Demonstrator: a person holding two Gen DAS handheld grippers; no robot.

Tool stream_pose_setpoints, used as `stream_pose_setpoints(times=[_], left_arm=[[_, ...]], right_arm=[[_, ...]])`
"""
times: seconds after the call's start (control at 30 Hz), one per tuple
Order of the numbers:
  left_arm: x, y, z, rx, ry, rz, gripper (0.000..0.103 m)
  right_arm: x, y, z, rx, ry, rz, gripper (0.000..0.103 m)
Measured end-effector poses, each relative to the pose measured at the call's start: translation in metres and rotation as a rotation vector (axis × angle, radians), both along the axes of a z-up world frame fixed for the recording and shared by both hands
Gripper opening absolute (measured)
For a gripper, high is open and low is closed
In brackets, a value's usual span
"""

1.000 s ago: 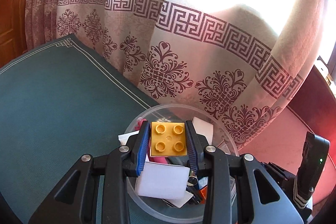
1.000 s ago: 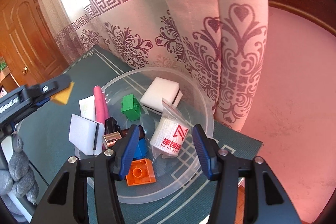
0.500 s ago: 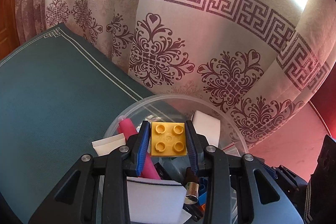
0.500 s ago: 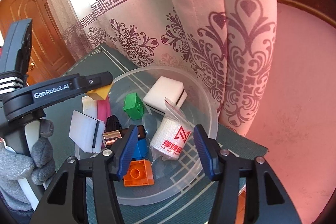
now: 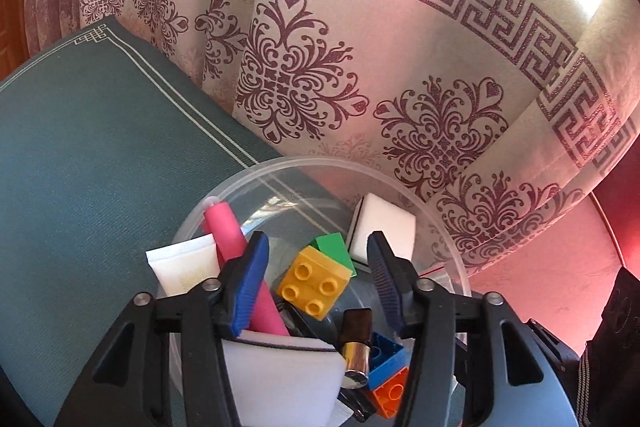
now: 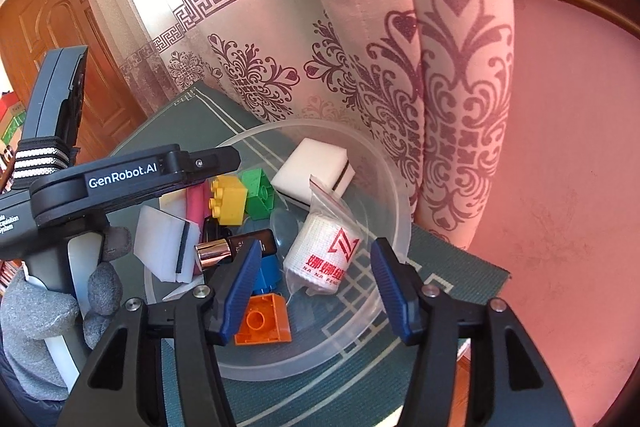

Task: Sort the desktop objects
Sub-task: 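Open the right tool to drop the bottle while the left tool lowers the yellow brick into the bowl, then open the left tool and withdraw both tools from the bowl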

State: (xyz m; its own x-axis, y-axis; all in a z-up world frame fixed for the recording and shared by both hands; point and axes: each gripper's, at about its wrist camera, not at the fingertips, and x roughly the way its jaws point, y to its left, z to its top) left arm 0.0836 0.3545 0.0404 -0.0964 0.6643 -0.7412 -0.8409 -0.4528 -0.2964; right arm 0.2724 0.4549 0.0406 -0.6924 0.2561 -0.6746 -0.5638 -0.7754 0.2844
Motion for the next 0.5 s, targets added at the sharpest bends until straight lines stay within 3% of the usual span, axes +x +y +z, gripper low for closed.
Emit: stream_pose_setpoints(times=[0.27,0.37,0.5], left_arm=[[0.002,-0.021,0.027,0.064,0.044,0.042,0.060],[0.005,-0.037,0.043,0.088,0.128,0.094,0.067],[0.018,-0.056,0.060,0.099,0.259,0.153,0.073]], right_arm=[[0.009,-0.008,0.010,0.024,0.006,-0.005,0.072],[0.013,-0.011,0.014,0.032,0.007,-0.008,0.079],[0.017,-0.016,0.018,0.035,0.003,-0.013,0.081]])
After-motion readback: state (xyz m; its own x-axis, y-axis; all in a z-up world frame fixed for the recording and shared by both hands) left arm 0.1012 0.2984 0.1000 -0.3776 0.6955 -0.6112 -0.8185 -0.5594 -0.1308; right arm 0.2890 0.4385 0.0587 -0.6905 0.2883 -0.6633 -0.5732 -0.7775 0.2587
